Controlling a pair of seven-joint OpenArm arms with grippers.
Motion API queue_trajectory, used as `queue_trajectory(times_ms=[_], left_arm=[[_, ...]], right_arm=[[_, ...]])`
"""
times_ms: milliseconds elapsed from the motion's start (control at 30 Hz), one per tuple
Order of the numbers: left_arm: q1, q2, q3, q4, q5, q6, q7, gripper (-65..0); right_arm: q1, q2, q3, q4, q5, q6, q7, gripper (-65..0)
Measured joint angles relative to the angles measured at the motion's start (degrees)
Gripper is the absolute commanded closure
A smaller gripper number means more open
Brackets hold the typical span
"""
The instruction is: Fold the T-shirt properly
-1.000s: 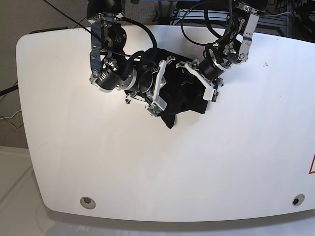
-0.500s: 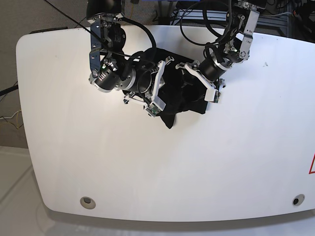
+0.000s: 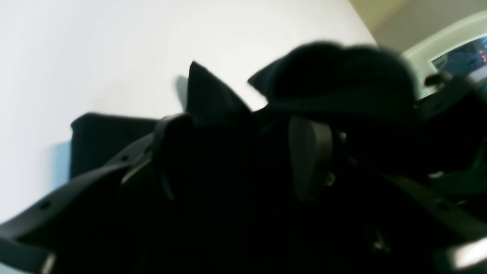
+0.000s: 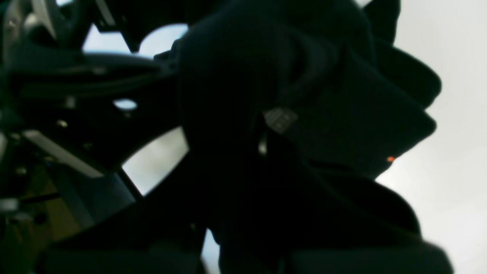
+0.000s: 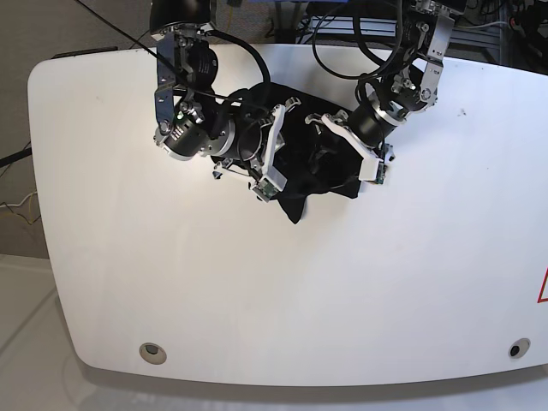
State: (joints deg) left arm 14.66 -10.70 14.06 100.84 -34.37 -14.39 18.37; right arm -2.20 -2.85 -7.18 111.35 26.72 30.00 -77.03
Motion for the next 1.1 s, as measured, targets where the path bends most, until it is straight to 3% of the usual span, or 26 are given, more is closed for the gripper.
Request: queue_trajectory(times_ms=[200,700,933,1100], left_arm=[[1.5,-0.5,-4.1,0.9,-0.8,-2.2,0.0,-38.7],[4.0,-1.4,-21.4,0.9,-0.5,-2.0,0.4,-38.7],[5.3,-1.7,-24.8,0.8,-0.6,-1.9,0.2,-38.7],[6.8,-1.7,-25.2,0.3,-0.6,-2.1,0.2,-38.7]], right_arm=[[-0.2,-0.2,-0.4,-0.1,0.7,0.0,0.3,0.0],[0.2,-0.5,-0.4,-0.1,1.5,0.0,0.7,0.0],[1.5,-0.7,-0.7,-0.1,1.6,0.0,0.5,0.0],[1.5,-0.8,-0.7,-0.1,1.6,-2.5,0.7,0.0]])
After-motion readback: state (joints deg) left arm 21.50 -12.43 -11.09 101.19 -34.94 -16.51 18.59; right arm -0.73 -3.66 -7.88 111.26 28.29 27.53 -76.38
